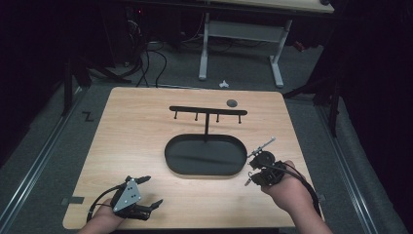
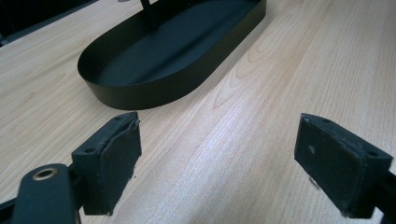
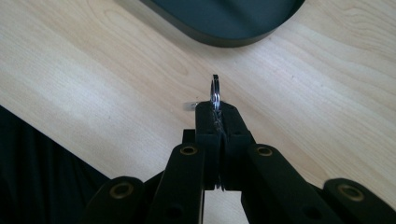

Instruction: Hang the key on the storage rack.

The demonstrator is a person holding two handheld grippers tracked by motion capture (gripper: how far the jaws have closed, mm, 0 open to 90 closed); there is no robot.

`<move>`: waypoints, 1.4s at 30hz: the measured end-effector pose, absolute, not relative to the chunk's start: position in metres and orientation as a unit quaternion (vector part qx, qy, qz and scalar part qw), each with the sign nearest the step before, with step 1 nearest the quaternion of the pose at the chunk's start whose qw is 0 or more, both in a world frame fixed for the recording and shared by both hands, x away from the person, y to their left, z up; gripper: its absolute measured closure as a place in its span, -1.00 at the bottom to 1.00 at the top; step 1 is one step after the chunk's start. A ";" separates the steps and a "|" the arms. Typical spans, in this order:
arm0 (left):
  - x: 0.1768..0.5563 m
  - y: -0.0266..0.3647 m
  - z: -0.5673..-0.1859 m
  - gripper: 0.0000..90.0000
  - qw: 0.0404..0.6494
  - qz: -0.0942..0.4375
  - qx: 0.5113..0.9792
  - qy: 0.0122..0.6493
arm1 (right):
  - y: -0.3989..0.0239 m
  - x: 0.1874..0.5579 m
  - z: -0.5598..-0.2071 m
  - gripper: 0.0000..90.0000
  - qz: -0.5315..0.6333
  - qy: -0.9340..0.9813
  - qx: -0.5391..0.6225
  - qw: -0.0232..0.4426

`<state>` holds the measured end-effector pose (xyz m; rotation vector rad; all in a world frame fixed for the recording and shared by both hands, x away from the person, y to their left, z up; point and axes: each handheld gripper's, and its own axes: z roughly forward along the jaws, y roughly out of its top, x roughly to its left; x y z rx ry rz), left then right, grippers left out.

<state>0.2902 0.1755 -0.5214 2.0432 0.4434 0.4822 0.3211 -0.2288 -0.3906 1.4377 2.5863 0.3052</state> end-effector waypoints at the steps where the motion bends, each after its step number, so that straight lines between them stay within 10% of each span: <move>1: 0.290 0.175 -0.521 -0.66 0.478 0.197 0.837 0.182 | -0.229 0.325 -0.390 0.96 0.098 0.866 0.484 0.086; 42: 0.290 0.177 -0.521 -0.66 0.476 0.195 0.839 0.180 | -0.209 0.402 -0.344 0.96 0.118 0.855 0.493 0.110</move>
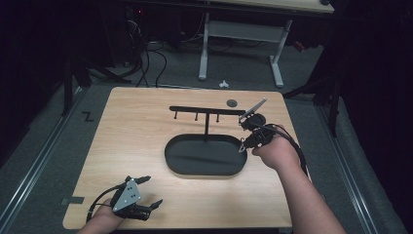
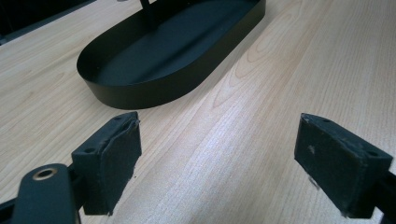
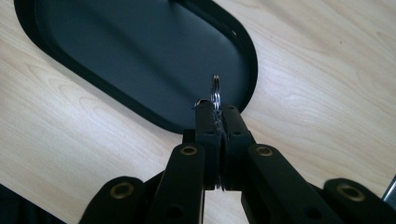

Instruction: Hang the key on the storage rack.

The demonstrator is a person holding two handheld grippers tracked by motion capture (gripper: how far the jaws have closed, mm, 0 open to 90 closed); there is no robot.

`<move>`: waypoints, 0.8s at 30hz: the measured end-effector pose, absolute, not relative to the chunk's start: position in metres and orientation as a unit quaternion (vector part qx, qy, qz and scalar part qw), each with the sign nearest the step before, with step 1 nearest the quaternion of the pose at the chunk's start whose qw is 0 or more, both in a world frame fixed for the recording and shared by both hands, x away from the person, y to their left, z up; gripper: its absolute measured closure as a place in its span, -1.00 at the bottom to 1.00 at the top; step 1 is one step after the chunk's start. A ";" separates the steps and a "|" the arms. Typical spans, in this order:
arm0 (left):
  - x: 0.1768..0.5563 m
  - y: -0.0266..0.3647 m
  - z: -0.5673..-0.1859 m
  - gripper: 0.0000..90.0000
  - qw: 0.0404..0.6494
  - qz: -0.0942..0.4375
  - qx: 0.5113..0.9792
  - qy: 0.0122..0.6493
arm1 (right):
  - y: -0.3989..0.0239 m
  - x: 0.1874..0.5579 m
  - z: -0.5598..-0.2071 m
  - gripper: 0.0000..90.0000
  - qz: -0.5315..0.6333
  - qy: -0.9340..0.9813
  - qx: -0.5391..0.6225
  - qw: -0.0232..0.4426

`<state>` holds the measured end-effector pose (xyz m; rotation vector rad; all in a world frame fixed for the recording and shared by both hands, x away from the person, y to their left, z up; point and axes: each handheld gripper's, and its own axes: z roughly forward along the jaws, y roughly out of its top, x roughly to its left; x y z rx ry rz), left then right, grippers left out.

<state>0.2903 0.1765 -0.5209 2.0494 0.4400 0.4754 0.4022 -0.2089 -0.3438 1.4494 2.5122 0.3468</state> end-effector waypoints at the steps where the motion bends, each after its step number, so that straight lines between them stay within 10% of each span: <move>1: 0.290 0.177 -0.521 -0.66 0.476 0.195 0.839 0.179 | -0.207 0.403 -0.342 0.96 0.118 0.854 0.496 0.109; 24: 0.291 0.178 -0.521 -0.66 0.479 0.193 0.837 0.181 | -0.198 0.436 -0.318 0.96 0.130 0.845 0.505 0.121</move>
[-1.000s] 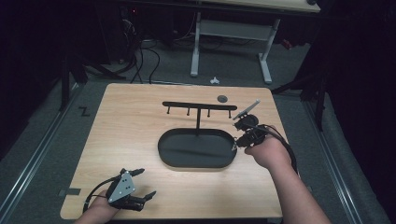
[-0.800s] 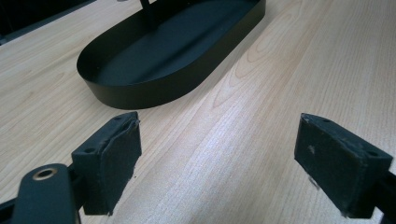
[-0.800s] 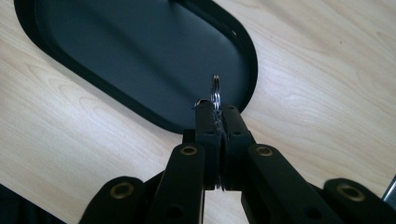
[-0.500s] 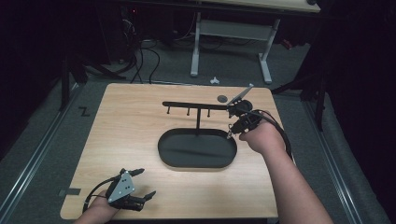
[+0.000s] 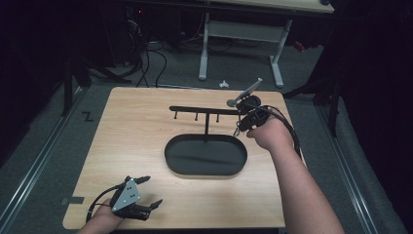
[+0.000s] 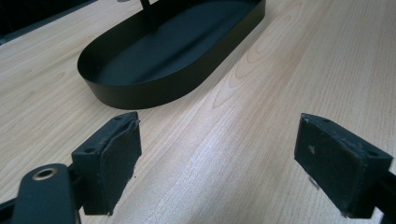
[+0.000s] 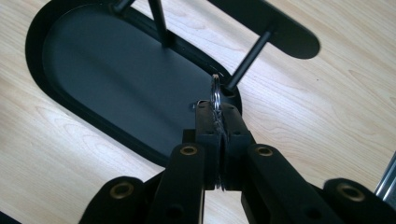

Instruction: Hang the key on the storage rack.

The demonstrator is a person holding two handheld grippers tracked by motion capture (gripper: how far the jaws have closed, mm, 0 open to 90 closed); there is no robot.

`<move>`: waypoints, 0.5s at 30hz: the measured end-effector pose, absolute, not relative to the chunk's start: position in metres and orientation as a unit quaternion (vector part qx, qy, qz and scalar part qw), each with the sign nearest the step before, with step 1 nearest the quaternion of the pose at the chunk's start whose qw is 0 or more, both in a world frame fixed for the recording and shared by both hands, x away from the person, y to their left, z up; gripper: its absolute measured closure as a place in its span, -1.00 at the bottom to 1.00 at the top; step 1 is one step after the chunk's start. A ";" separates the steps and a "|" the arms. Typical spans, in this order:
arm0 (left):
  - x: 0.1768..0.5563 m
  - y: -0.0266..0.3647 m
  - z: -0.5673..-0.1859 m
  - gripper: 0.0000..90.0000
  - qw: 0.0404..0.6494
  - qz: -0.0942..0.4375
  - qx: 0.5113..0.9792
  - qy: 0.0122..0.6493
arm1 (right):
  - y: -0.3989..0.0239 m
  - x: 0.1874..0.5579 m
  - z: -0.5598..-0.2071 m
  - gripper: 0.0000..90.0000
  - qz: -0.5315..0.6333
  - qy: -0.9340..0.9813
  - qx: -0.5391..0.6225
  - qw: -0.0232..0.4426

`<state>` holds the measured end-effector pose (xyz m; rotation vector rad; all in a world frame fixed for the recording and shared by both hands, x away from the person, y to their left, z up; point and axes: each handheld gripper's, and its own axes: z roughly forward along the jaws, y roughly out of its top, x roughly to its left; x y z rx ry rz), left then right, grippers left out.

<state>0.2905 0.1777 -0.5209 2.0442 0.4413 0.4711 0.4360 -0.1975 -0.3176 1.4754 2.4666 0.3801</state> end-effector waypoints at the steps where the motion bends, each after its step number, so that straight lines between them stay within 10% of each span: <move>1: 0.291 0.178 -0.521 -0.66 0.479 0.193 0.837 0.181 | -0.198 0.436 -0.317 0.96 0.131 0.844 0.506 0.121; 15: 0.291 0.178 -0.521 -0.66 0.479 0.193 0.837 0.182 | -0.205 0.441 -0.315 0.85 0.129 0.837 0.514 0.133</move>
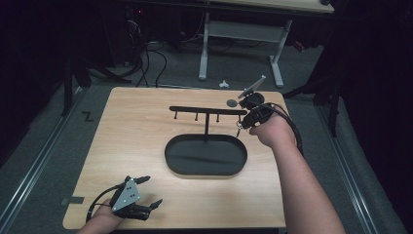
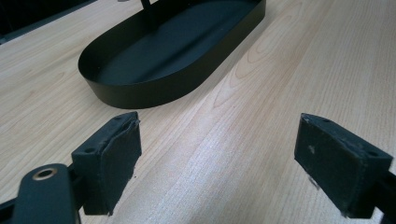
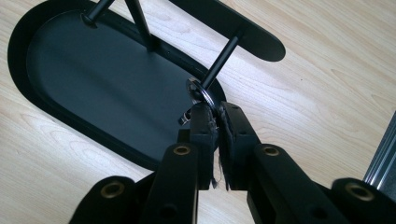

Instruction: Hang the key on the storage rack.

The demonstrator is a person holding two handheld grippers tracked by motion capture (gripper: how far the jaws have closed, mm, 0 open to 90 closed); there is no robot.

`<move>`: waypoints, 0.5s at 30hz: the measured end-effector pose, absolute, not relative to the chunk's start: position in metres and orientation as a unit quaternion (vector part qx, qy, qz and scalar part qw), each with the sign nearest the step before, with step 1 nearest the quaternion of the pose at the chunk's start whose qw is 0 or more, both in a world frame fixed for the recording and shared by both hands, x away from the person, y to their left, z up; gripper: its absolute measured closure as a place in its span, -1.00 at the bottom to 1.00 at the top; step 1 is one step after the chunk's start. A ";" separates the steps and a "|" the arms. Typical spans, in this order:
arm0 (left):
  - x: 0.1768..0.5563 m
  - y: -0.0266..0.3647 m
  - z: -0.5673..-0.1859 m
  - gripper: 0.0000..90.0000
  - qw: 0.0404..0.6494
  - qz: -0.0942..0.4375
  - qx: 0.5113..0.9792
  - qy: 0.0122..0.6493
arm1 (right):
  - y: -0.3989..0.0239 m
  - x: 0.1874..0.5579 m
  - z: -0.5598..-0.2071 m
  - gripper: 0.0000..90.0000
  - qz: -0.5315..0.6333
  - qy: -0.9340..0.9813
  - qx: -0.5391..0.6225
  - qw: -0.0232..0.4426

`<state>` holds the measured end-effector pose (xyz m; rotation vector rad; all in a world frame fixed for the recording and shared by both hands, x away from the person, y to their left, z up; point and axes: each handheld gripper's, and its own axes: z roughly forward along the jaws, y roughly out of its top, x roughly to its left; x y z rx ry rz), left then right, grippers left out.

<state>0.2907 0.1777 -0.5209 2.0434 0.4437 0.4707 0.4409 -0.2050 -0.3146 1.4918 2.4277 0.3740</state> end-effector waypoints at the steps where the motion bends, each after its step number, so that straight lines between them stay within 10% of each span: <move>1: 0.291 0.178 -0.521 -0.66 0.479 0.193 0.837 0.182 | -0.205 0.441 -0.314 0.85 0.128 0.836 0.516 0.134; 15: 0.291 0.178 -0.521 -0.66 0.478 0.193 0.837 0.182 | -0.208 0.440 -0.316 0.64 0.129 0.831 0.522 0.143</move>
